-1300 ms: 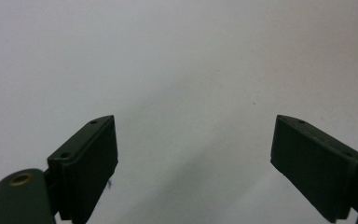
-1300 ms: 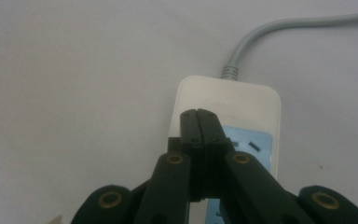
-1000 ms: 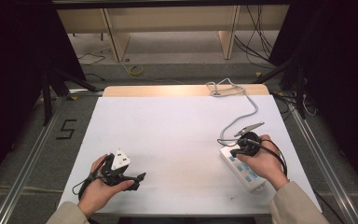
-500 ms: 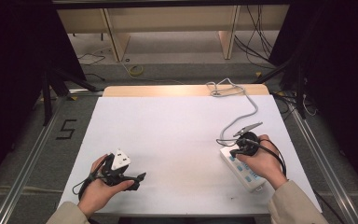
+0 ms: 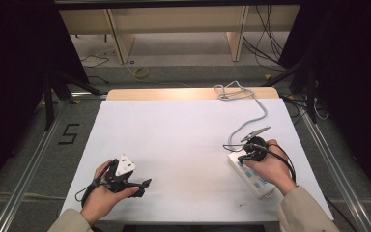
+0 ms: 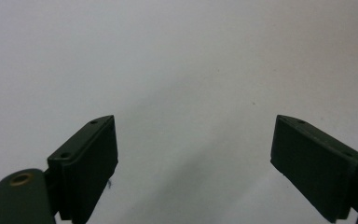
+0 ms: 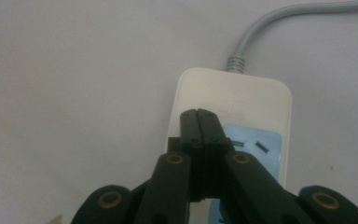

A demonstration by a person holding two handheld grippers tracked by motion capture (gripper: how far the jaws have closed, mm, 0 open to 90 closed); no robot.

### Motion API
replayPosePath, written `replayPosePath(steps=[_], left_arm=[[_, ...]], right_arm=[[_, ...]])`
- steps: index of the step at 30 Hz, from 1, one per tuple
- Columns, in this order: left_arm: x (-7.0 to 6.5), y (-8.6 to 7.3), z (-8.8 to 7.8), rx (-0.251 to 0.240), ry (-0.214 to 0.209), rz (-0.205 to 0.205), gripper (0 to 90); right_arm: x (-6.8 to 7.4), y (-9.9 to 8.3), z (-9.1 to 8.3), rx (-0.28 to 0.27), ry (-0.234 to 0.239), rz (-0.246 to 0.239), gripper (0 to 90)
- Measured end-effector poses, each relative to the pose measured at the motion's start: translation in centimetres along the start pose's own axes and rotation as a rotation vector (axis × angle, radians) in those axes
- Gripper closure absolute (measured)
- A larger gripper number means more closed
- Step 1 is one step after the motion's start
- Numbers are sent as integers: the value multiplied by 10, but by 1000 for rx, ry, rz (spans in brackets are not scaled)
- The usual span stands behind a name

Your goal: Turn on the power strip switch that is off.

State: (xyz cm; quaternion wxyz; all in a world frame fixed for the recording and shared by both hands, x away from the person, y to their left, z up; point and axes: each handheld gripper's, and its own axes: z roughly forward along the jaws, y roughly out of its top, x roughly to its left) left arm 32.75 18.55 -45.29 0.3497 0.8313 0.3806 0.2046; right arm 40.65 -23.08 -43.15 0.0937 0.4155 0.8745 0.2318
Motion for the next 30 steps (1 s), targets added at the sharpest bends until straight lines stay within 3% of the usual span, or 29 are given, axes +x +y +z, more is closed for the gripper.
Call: replayPosePath(steps=[30], left_arm=[[0,0,0,5,1,6,142]], right_arm=[[0,2,4,31,5,4,900]])
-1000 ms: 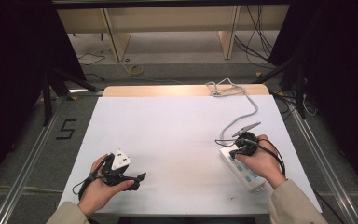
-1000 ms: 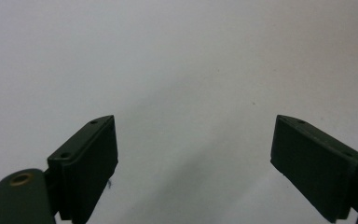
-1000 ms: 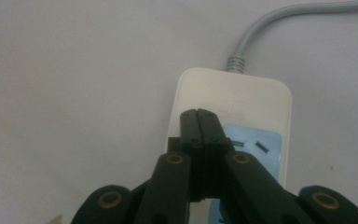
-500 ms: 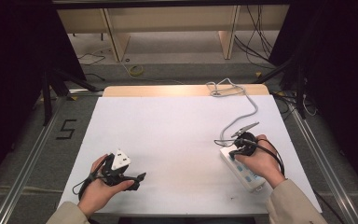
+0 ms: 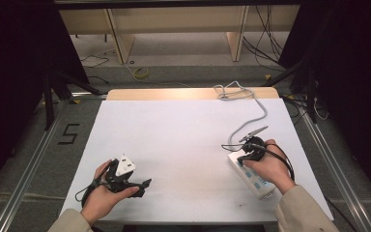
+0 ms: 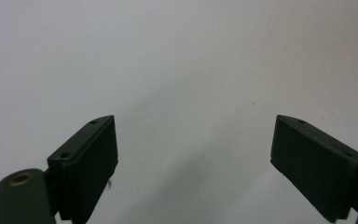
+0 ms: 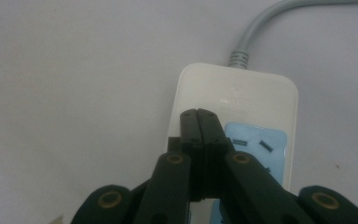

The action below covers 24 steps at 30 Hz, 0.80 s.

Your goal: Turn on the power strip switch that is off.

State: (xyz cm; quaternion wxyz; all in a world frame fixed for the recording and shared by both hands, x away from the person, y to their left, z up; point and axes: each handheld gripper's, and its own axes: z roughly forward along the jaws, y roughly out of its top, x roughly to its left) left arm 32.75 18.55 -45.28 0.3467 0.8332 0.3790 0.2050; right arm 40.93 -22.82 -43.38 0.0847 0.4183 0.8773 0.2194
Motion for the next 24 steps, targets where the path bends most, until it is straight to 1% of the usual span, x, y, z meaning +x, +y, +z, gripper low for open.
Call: replayPosePath(steps=[9,16,24], left_arm=[[0,0,0,1,0,0,142],[0,0,0,2,0,0,142],[0,0,0,2,0,0,142]], right_arm=[[0,1,1,9,2,14,900],[2,2,1,23,-10,-1,900],[1,2,1,26,-5,11,900]])
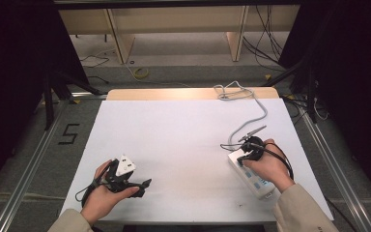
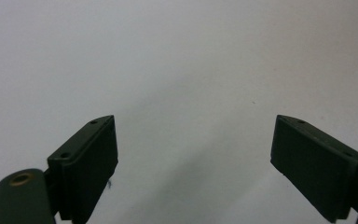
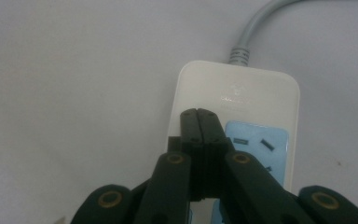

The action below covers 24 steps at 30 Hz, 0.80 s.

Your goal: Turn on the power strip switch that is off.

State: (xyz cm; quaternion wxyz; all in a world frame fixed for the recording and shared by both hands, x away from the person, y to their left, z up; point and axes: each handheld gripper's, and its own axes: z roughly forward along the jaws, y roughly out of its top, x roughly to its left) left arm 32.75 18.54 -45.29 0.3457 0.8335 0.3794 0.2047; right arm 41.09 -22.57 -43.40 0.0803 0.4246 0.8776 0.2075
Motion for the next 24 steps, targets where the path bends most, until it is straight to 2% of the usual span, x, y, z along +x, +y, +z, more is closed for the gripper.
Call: replayPosePath(steps=[10,24], left_arm=[[0,0,0,2,-1,0,142],[0,0,0,4,-4,-1,142]], right_arm=[[0,0,0,4,-1,6,900],[4,2,1,19,-27,-10,900]])
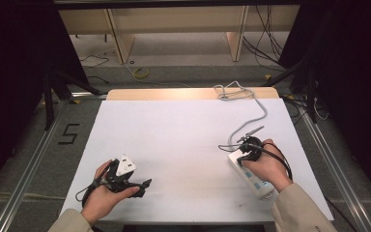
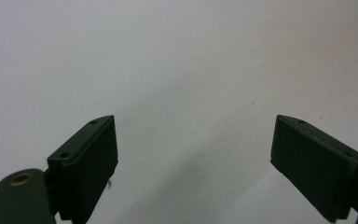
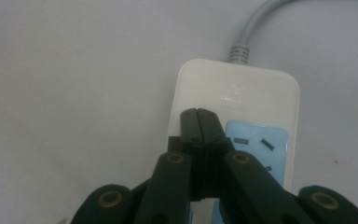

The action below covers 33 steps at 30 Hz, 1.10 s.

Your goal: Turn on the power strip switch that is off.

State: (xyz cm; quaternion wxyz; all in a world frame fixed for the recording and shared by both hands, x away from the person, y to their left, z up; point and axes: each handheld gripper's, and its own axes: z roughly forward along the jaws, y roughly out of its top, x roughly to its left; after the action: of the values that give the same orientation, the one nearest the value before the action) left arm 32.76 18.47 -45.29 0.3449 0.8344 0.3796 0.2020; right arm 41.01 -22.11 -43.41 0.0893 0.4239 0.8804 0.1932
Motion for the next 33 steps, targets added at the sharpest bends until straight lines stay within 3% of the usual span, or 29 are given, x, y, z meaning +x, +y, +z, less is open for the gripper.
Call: replayPosePath(steps=[20,33], left_arm=[[0,0,0,0,-1,-2,142],[0,0,0,0,0,1,142]], right_arm=[[2,1,1,15,-6,-6,900],[1,-1,1,-4,-3,2,900]])
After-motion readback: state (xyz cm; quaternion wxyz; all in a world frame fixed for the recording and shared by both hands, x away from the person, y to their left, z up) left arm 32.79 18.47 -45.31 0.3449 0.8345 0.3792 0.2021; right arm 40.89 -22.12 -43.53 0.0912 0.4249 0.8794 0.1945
